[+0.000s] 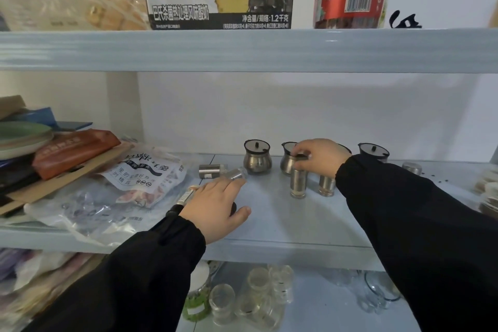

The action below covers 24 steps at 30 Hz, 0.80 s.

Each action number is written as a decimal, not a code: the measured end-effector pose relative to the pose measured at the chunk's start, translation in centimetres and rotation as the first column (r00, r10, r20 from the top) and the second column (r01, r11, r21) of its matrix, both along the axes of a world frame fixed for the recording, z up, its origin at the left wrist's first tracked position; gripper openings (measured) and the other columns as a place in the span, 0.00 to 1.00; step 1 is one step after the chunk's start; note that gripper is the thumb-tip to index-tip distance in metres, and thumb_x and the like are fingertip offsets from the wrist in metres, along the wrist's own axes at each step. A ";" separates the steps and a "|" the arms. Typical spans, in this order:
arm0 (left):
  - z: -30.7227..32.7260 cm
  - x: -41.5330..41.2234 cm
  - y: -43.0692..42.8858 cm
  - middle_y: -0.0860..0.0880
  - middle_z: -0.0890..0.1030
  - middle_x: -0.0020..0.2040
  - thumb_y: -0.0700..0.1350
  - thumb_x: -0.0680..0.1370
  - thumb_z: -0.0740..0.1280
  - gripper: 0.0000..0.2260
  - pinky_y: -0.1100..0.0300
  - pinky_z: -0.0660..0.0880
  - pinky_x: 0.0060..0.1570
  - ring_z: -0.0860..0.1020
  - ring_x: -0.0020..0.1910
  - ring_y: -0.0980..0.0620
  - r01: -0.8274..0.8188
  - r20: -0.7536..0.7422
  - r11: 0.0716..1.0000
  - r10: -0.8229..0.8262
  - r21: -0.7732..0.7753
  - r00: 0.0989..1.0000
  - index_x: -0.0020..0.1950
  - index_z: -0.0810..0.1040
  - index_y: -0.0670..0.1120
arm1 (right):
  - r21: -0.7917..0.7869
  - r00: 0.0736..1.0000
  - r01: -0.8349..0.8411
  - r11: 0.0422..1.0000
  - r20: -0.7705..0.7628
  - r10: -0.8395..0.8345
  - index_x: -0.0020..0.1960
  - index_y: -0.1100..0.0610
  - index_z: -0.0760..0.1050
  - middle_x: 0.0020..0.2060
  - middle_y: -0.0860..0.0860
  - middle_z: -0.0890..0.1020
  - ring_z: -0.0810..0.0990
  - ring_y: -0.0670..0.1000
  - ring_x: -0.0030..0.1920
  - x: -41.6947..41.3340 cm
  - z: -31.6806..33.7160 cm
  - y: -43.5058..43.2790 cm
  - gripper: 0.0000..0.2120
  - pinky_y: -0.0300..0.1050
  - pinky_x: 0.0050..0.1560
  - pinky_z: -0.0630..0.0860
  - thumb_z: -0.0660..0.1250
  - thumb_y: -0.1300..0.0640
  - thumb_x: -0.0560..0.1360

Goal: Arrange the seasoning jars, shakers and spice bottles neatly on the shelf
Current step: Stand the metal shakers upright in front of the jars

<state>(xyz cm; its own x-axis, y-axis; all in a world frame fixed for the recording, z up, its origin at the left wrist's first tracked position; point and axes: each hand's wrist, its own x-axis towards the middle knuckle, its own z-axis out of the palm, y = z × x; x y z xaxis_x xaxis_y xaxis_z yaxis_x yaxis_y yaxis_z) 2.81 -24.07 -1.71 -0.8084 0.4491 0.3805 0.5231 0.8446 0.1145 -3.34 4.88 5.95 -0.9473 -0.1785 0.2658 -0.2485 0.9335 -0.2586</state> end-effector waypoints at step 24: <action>1.4 1.5 -11.7 0.50 0.65 0.75 0.63 0.79 0.54 0.30 0.50 0.58 0.72 0.58 0.75 0.49 -0.243 -0.003 0.970 0.243 0.007 0.970 0.77 0.56 0.53 | 0.375 0.940 -0.340 0.862 0.139 0.311 0.62 0.47 0.77 0.57 0.52 0.80 0.78 0.54 0.56 -4.9 -5.1 -16.3 0.14 0.44 0.58 0.71 0.64 0.52 0.77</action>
